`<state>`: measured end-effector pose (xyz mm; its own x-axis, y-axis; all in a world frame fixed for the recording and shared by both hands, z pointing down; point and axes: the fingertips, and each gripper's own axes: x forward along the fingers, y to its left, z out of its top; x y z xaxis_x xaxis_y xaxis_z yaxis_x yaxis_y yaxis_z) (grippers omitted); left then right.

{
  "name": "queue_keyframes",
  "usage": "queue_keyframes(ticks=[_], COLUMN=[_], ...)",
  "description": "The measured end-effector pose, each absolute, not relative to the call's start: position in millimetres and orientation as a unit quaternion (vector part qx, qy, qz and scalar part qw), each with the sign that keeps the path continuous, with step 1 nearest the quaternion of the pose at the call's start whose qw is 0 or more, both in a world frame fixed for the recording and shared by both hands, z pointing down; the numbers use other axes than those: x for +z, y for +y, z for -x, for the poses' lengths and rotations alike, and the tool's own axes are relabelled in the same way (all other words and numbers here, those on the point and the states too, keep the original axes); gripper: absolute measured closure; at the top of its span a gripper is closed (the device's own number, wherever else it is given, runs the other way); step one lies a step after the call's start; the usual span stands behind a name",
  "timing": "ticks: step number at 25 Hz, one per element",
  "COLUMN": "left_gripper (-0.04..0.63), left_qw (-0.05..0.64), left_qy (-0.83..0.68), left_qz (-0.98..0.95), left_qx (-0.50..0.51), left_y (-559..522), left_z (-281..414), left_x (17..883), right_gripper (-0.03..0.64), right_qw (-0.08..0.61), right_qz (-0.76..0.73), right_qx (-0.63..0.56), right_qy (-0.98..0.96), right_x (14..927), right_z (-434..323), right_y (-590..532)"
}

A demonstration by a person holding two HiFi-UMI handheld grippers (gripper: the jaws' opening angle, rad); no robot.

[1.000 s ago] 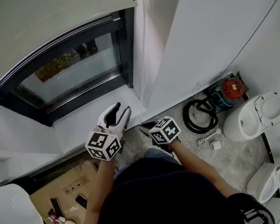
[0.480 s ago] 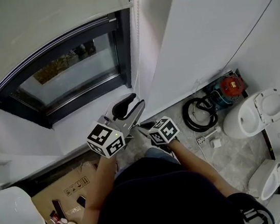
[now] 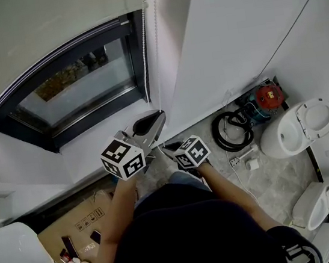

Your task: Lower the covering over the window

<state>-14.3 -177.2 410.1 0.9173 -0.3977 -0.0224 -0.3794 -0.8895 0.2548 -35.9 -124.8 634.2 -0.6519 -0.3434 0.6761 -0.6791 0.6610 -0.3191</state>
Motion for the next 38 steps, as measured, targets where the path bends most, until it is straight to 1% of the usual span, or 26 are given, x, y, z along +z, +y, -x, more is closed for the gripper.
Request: queue_keyframes(ticks=[2,5,16,30,38], left_gripper=[0.583,0.584,0.584,0.584,0.584], left_qw=[0.133,0.148,0.152,0.14,0.148], left_qy=[-0.2,-0.199,-0.216,-0.204,-0.196], left_qz=[-0.97,-0.968,-0.963,-0.968,-0.969], left_qx=[-0.026,-0.039,-0.045,-0.03,-0.024], left_y=[-175.3,-172.1,-175.0,-167.7,-167.6], left_z=[15.4,19.7,29.2,13.9,10.6], left_x=[419.6,421.9,423.2,423.7,424.5], right_gripper=[0.604,0.604,0.603,0.604,0.604], right_qw=[0.315,0.311,0.327,0.328,0.327], right_qz=[-0.29,-0.291,-0.28,-0.29,-0.292], right_qx=[0.281,0.289,0.277,0.275,0.275], right_qy=[-0.859,-0.857,-0.859,-0.856,-0.856], right_x=[641.9,644.1,641.9,640.4,639.4], right_z=[34.6,34.1,37.9,24.6,20.8], right_y=[-118.3,-113.9,-113.9,-111.6,-110.8])
